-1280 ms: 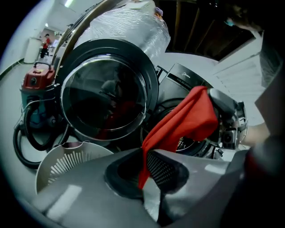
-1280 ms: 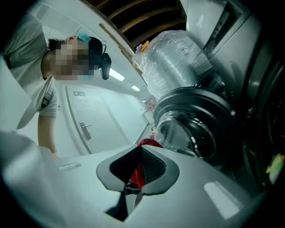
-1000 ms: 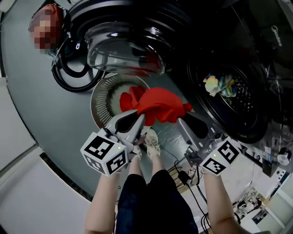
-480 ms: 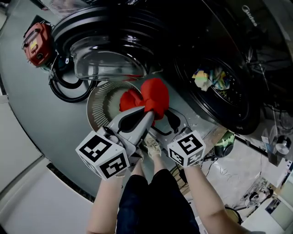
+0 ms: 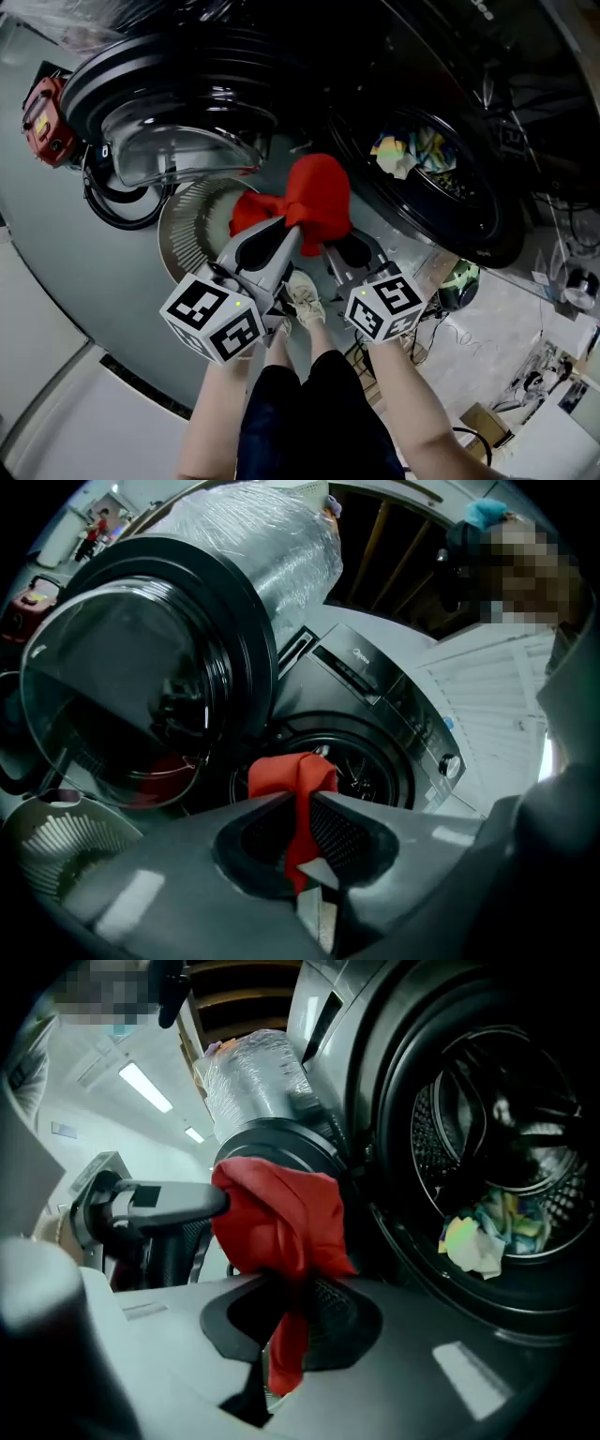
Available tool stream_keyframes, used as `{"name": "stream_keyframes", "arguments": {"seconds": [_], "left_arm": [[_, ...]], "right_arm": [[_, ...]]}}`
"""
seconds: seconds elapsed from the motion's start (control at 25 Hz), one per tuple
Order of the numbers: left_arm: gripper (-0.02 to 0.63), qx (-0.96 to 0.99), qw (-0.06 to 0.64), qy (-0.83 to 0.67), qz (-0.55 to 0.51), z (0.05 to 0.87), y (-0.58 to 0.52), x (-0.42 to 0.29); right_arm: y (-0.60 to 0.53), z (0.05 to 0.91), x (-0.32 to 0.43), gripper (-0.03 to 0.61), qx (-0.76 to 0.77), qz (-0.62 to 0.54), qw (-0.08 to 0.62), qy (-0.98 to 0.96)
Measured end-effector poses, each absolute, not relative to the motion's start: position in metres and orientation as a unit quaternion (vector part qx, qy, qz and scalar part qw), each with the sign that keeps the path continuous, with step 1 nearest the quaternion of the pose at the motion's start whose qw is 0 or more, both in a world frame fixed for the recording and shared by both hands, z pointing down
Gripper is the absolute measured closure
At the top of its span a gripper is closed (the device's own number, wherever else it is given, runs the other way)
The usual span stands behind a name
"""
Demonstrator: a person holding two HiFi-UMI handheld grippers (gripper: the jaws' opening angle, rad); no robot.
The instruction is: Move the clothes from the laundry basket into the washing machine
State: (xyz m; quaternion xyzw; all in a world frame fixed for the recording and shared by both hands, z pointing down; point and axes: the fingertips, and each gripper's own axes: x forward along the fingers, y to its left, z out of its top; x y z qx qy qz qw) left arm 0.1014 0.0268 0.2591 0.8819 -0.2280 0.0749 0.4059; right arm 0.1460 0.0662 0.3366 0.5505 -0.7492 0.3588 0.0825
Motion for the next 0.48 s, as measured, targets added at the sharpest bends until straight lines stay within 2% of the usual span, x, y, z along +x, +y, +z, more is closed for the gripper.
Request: {"name": "stream_keyframes", "arguments": {"seconds": [0.16, 0.48], "left_arm": [[0.494, 0.883, 0.404, -0.215, 0.104, 0.279, 0.036, 0.115], [0.504, 0.874, 0.430, -0.186, 0.129, 0.300, 0.059, 0.137]], "right_arm": [[0.067, 0.333, 0.183, 0.517, 0.584, 0.353, 0.076, -0.727], [0.042, 0.322, 0.265, 0.517, 0.680, 0.334, 0.027, -0.652]]}}
